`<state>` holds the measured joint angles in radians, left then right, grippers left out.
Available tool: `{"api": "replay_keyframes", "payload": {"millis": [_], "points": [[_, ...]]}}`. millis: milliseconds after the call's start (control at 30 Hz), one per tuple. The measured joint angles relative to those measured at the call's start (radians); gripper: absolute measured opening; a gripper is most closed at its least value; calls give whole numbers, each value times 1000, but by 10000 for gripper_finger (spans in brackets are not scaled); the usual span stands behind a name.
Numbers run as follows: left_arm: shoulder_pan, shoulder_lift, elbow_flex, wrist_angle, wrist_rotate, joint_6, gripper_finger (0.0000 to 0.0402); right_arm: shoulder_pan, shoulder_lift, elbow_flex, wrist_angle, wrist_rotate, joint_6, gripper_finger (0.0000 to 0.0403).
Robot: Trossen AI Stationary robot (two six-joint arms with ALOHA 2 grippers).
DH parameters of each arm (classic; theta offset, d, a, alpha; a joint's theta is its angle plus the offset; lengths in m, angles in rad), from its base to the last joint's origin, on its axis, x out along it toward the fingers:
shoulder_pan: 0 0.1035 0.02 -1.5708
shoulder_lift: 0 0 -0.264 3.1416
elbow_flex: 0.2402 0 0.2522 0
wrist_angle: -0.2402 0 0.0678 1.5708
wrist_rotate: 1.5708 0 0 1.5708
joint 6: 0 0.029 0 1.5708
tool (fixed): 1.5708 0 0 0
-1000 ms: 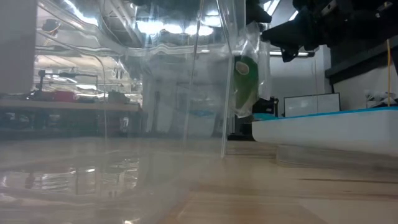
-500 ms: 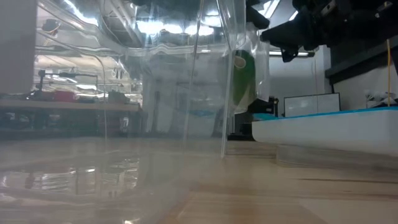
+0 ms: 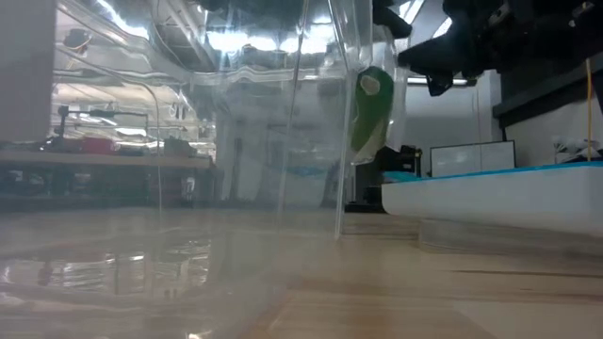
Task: Roll bandage
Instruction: Close the transparent zip bag
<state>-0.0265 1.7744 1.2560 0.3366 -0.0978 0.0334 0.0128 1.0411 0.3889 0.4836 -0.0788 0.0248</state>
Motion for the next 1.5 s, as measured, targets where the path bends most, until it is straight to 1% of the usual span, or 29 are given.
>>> {"api": "replay_keyframes", "payload": {"millis": [400, 633, 933, 1067, 1333, 1500], "points": [[0, -3, 2, 76, 0, 2, 0, 0, 3, -3, -105, 0, 0, 47], [2, -3, 2, 114, 0, 29, 0, 0, 13, -3, -172, 0, 22, 48], [2, -3, 3, 13, 0, 27, 0, 0, 13, -4, -76, 0, 22, 53], [2, -3, 3, -1, 0, 27, 0, 0, 13, -4, -66, 0, 23, 71], [2, -3, 3, -30, 0, 19, 0, 0, 12, -4, -58, 0, 23, 126], [2, -3, 3, -25, 1, 18, 0, 0, 12, -4, -55, 0, 23, 137]]}}
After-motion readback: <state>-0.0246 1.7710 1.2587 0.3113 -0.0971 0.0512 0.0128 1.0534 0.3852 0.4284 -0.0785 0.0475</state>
